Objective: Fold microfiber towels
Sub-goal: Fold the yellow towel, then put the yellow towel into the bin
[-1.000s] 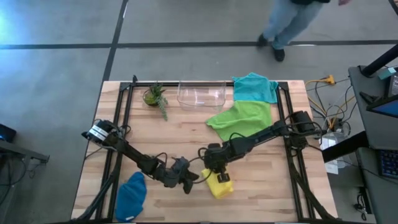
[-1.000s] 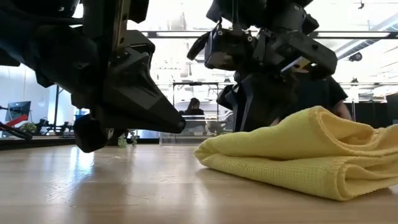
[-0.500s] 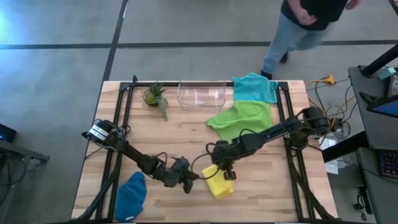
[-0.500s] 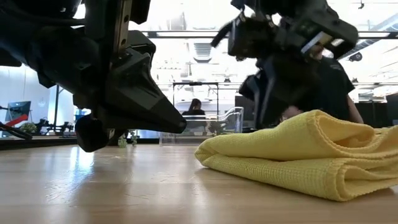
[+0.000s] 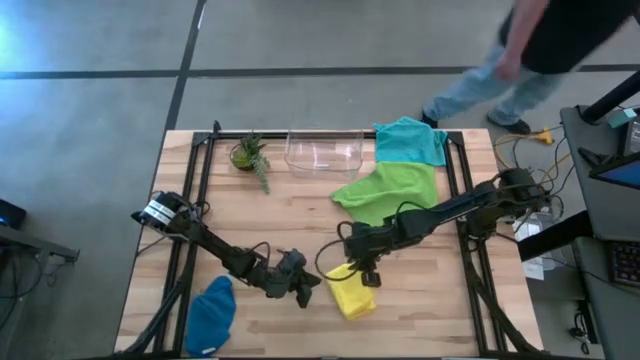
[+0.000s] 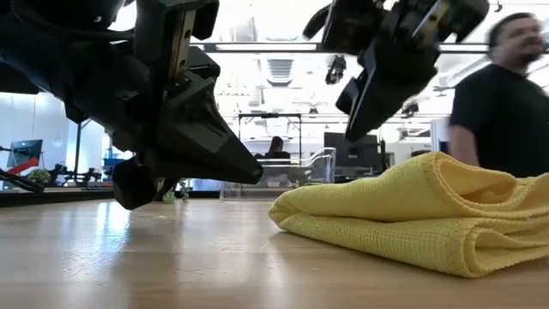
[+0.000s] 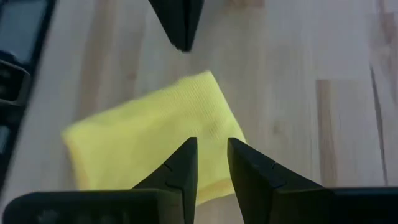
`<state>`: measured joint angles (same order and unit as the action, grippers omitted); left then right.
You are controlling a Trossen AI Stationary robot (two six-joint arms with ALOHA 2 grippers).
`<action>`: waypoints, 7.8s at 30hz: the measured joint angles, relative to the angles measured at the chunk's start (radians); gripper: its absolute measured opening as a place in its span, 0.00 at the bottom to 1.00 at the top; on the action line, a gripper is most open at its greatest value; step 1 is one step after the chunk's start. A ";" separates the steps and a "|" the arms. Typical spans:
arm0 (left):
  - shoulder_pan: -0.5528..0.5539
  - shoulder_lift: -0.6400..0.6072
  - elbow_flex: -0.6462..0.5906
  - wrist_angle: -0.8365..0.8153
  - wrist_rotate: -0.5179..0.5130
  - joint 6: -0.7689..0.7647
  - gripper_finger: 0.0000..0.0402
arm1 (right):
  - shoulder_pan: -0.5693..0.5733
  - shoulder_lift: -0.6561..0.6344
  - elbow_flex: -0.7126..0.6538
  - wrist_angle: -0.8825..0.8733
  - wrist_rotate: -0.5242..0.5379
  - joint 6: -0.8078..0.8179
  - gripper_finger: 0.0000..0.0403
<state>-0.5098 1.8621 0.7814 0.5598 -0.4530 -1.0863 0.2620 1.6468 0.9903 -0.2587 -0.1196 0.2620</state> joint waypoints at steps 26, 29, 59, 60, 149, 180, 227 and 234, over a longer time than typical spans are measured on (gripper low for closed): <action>0.048 0.000 0.091 0.022 0.177 0.258 0.00 | 0.102 0.068 -0.101 0.268 0.173 0.303 0.20; 0.062 0.000 0.095 -0.001 0.220 0.233 0.00 | 0.139 0.027 -0.094 0.275 0.176 0.368 0.20; 0.207 0.054 0.129 -0.213 0.497 0.282 0.00 | 0.359 0.160 -0.083 0.149 0.172 0.932 0.20; 0.199 0.054 0.129 -0.213 0.501 0.280 0.00 | 0.350 0.155 -0.083 0.126 0.172 0.909 0.20; 0.383 0.250 0.601 -0.476 0.791 0.573 0.00 | 0.578 -0.108 -0.214 0.162 0.851 1.626 0.20; 0.432 0.345 0.619 -0.537 0.759 0.604 0.00 | 0.490 0.361 0.038 0.522 0.768 1.911 0.52; 0.433 0.346 0.618 -0.537 0.797 0.596 0.00 | 0.410 0.346 0.040 0.173 0.748 1.885 0.28; 0.450 0.346 0.617 -0.538 0.803 0.596 0.00 | 0.417 0.318 0.034 0.129 0.759 1.835 0.09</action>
<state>-0.0596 2.2078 1.3982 0.0216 0.3498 -0.4904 0.6792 1.9651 1.0245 -0.1299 0.6396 2.0967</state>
